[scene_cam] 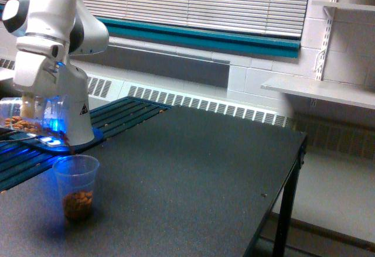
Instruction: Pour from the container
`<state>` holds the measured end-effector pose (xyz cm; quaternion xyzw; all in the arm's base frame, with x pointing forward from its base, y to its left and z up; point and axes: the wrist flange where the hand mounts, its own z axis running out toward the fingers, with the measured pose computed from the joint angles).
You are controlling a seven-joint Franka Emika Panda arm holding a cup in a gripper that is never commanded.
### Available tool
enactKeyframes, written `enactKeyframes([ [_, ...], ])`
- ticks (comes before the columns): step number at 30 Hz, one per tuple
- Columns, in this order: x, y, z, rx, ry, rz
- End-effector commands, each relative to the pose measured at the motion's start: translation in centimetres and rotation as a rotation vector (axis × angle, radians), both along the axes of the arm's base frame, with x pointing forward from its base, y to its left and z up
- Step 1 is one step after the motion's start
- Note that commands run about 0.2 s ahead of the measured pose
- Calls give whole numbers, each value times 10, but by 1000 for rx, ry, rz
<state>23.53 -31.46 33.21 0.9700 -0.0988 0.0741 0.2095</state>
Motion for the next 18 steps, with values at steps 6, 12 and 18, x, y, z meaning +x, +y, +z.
enactKeyframes([
  [6,-18,10,-27,17,-19,-39],
  [12,-16,5,-24,-9,22,24],
  [18,-11,6,-22,-17,27,24],
])
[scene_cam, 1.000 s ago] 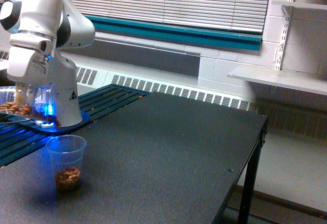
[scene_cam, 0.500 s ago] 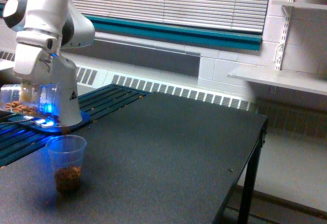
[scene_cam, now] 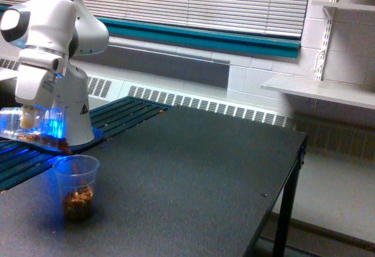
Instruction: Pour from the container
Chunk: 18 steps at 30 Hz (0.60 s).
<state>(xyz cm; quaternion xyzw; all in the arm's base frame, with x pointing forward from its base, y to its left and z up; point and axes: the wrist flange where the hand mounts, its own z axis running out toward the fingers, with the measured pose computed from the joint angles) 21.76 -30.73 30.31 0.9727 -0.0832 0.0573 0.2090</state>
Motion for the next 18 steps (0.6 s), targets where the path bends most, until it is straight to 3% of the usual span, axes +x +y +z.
enactKeyframes([
  [1,7,-2,8,-20,-14,0],
  [5,27,3,19,-34,-23,1],
  [8,15,3,12,-20,-22,-3],
  [18,31,-3,24,-37,-19,13],
])
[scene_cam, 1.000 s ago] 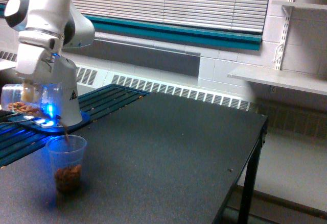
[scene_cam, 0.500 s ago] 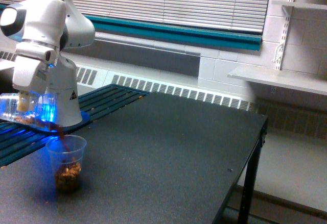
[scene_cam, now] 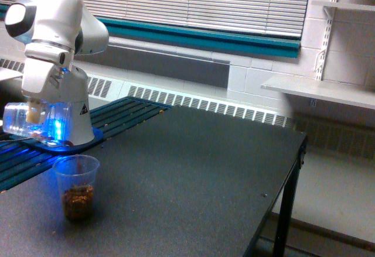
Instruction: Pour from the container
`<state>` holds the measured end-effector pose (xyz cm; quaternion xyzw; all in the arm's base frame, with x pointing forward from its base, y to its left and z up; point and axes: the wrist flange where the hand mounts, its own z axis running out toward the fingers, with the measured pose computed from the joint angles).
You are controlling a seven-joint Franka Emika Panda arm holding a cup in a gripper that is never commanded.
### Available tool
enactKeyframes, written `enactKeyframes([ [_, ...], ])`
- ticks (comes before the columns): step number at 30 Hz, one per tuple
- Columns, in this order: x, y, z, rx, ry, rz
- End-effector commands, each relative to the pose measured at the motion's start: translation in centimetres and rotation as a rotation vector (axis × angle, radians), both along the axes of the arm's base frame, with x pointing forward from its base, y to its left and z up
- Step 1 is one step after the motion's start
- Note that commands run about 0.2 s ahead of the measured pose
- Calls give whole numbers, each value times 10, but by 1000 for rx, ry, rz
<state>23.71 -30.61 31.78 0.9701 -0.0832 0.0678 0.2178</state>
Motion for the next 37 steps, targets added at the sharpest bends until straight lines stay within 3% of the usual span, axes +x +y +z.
enactKeyframes([
  [1,14,-4,11,-19,5,10],
  [9,25,-6,19,-25,12,19],
  [10,39,4,20,-31,25,15],
  [12,10,-1,0,-20,8,7],
  [14,8,-5,3,-26,10,19],
  [34,18,-5,16,-21,23,23],
  [36,28,3,15,-19,33,16],
  [37,17,0,9,-14,29,19],
])
